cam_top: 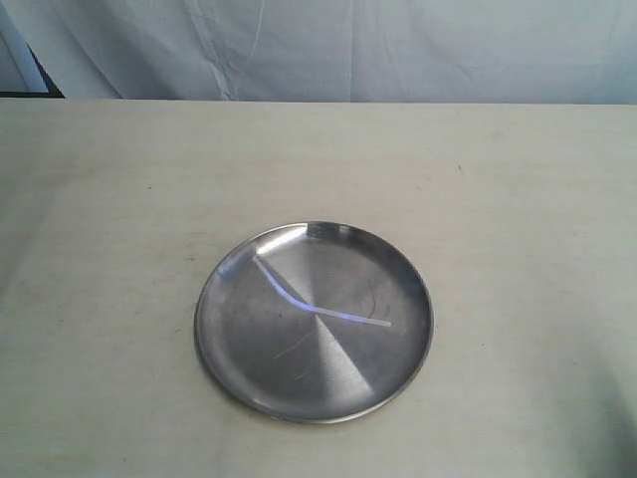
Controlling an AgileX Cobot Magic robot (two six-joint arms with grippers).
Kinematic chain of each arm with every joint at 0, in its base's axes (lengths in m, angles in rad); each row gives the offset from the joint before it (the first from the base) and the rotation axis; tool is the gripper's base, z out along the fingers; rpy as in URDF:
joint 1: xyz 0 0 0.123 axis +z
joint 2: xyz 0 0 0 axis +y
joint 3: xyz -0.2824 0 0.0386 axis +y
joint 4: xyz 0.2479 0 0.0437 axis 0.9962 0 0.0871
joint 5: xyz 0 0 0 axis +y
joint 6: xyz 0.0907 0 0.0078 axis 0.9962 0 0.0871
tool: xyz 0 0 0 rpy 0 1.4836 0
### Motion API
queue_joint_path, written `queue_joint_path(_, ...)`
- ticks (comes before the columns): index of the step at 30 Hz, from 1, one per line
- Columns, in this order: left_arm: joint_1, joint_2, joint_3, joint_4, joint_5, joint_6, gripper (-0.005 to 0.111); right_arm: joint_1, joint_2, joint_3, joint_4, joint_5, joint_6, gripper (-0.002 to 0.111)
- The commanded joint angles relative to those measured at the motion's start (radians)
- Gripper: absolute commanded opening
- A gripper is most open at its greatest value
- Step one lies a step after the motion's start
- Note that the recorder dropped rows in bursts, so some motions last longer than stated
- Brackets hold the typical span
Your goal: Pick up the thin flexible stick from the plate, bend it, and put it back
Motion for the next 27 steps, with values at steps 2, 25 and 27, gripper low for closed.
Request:
queue_joint_path(2, 0.083, -0.072, 0.066, -0.442, 0.065, -0.258, 0.047, -0.006, -0.005, 0.005, -0.008, 0.000, -0.005, 0.000)
queue_joint_path(25, 0.613, -0.731, 0.673, -1.015, -0.093, -0.244, 0.047, -0.006, -0.005, 0.005, -0.008, -0.005, -0.005, 0.000)
queue_joint_path(27, 0.616, -0.731, 0.687, -1.001, -0.082, -0.242, 0.047, -0.006, -0.005, 0.005, -0.008, -0.005, -0.005, 0.000)
